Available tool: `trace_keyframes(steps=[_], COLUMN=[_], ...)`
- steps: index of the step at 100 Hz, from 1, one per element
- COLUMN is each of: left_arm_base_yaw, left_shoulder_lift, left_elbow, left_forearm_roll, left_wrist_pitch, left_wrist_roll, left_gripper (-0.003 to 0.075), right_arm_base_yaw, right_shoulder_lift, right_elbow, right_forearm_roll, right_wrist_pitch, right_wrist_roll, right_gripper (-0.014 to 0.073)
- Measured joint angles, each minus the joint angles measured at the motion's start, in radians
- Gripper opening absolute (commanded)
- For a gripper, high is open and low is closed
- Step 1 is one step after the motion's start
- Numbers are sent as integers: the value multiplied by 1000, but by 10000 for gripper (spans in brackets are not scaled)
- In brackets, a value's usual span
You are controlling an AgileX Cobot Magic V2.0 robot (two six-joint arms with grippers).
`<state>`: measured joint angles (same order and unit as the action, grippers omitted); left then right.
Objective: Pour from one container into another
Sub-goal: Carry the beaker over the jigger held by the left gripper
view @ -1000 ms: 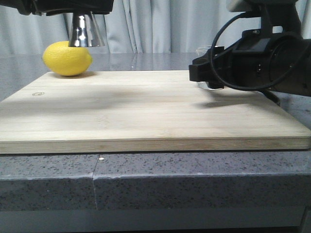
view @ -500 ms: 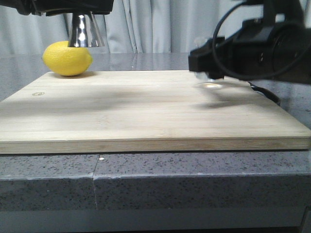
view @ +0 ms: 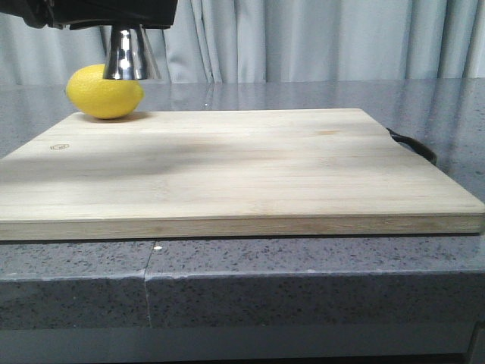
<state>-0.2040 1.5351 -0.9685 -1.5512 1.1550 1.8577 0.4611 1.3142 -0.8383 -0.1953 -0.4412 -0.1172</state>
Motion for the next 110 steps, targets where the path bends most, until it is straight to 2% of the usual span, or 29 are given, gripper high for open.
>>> trace_keyframes(steps=[43, 110], left_arm_base_yaw=[-64, -77], left_shoulder_lift=[0, 0], left_elbow=[0, 0], left_forearm_roll=[28, 36], left_wrist_pitch=[8, 11], left_wrist_roll=[0, 0], left_gripper=[-20, -20], right_arm_base_yaw=[143, 153], right_shoulder_lift=[-7, -7], right_elbow=[-190, -213], right_forearm_roll=[-279, -585], right_wrist_pitch=[154, 195], right_wrist_roll=[0, 0], right_gripper=[192, 192])
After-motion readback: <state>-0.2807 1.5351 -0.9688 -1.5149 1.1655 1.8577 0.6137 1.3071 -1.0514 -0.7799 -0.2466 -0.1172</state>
